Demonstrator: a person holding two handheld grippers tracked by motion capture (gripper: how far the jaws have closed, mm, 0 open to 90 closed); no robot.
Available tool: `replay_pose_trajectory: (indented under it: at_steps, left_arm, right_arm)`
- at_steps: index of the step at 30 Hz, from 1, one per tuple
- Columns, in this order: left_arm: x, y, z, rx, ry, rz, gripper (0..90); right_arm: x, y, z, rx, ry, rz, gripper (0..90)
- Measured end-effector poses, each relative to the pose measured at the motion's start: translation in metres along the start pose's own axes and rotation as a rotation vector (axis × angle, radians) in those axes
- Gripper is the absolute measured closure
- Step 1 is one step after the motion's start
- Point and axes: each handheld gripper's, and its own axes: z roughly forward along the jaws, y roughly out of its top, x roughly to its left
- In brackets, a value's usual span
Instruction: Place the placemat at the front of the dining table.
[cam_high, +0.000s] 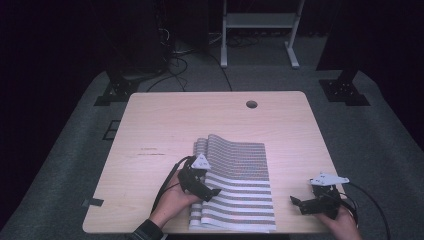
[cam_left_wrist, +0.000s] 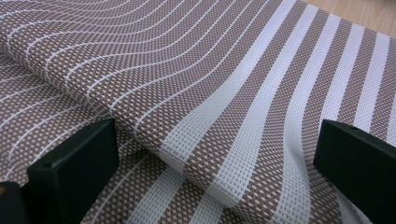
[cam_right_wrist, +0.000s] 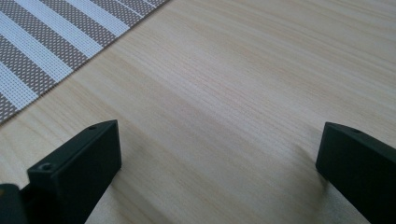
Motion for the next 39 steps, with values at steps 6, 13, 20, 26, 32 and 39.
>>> replay_pose_trajectory:
  at_steps: [6,13,20,26,32,39]
  left_arm:
    - [-0.001,0.007,0.008,0.035,-0.006,0.025,0.0]
    - [-0.002,0.013,0.017,0.05,-0.011,0.031,0.0]
    - [-0.002,0.016,0.021,0.053,-0.017,0.024,0.0]
    - [-0.005,0.022,0.026,0.066,-0.02,0.04,0.0]
    - [-0.008,0.028,0.032,0.073,-0.025,0.052,0.0]
    - [-0.01,0.031,0.034,0.074,-0.027,0.062,0.0]
  right_arm:
    - [0.0,0.0,0.0,0.0,0.0,0.0,0.0]
    - [0.0,0.0,0.0,0.0,0.0,0.0,0.0]
    - [-0.001,-0.001,-0.001,0.0,-0.006,0.008,0.0]
    - [-0.001,-0.002,-0.002,-0.001,-0.008,0.011,0.0]
    - [-0.001,-0.002,-0.002,-0.001,-0.009,0.011,0.0]
    - [-0.001,-0.002,-0.002,-0.001,-0.008,0.009,0.0]
